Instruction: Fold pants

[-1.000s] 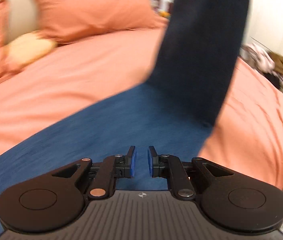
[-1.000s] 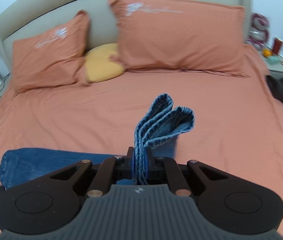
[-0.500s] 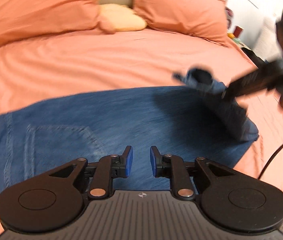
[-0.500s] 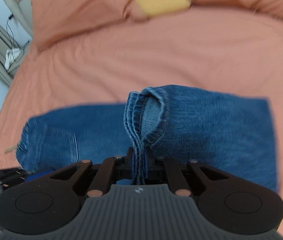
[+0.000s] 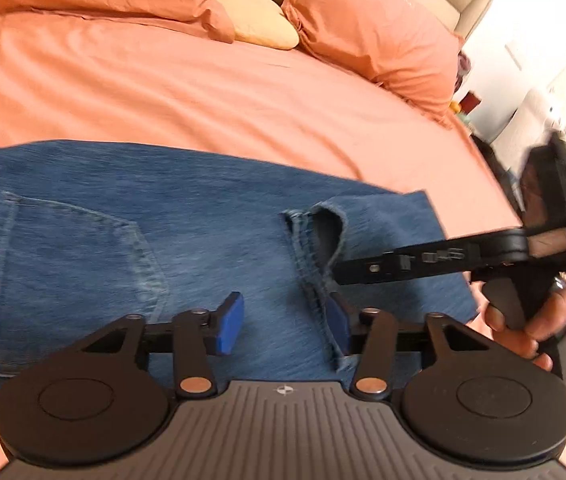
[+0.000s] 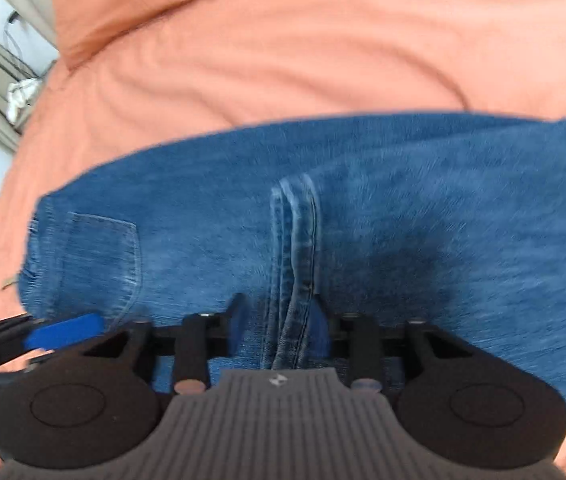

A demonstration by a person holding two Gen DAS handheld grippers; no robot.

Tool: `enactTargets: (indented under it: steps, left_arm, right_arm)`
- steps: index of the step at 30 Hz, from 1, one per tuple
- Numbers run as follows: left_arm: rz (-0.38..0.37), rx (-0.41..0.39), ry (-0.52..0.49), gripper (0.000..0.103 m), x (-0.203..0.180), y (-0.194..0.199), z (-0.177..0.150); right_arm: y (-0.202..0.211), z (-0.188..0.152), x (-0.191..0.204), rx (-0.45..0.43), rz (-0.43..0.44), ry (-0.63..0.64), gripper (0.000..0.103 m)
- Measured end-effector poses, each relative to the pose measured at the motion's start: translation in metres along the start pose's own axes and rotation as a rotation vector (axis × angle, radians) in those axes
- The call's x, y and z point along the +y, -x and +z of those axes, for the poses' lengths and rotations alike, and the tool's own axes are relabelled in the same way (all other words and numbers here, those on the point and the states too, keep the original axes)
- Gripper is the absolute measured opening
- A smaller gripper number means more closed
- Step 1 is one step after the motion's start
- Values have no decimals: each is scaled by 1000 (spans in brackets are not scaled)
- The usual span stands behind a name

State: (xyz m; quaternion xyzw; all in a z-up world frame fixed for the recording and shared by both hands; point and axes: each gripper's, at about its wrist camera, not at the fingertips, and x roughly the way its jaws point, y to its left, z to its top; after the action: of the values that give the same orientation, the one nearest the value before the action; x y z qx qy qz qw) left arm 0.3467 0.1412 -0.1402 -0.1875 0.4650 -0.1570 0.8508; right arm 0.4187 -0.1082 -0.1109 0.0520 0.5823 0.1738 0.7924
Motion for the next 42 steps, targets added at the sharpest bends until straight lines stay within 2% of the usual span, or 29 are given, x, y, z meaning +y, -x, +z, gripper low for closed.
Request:
enactTargets:
  steps: [4,8,11,12,15,19,20,22,24,25,26,30,32,35,39,42]
  left_arm:
    - [-26,0,48,71,-11,-26,8]
    - [-31,20,127,74,-17,-64,14]
    - [-29,19,165,74,-21,-89,19]
    - [-21,16,170,75,-23,-96,21]
    - [5,8,171,77,-29,-110,27]
    - [76,10,161,78,-35,-121,32]
    - [95,12,153,73,-37,-122,33]
    - [146,12,125,56,-41,-124,33]
    - [189,-1,99,22,-46,-123,31]
    - [206,-10,83,17,-49,-120,31]
    - [193,-23,68,9,-52,-116,31]
    - [138,-131,-58,8,-80,-75,36]
    - [145,-155,-114,8,-91,-62,41]
    - [187,-106,-140,8,-91,-69,46]
    - [260,-27,-163,8,-78,-101,35]
    - [292,18,-163,9,-71,-120,27]
  right_arm:
    - [39,7,-28,-74,-46,42,44]
    - [67,-8,-74,-144,-189,62,42]
    - [84,-23,-124,-173,-272,55,26]
    - [88,-28,-141,-178,-289,35,25]
    - [94,-40,-188,-183,-265,-32,25]
    - [84,-59,-207,-187,-177,-50,25]
    - [79,-63,-206,-186,-181,-27,25]
    - [65,-71,-202,-188,-206,28,25]
    - [56,-74,-199,-200,-221,71,25]
    - [55,-75,-198,-206,-227,88,25]
    - [53,-71,-197,-210,-228,90,25]
    - [67,-71,-204,-237,-193,47,25]
    - [83,-76,-211,-262,-170,20,25]
    - [101,-84,-216,-288,-184,13,24]
    - [109,-98,-221,-268,-193,-11,25]
    - [113,-116,-221,-256,-215,21,25]
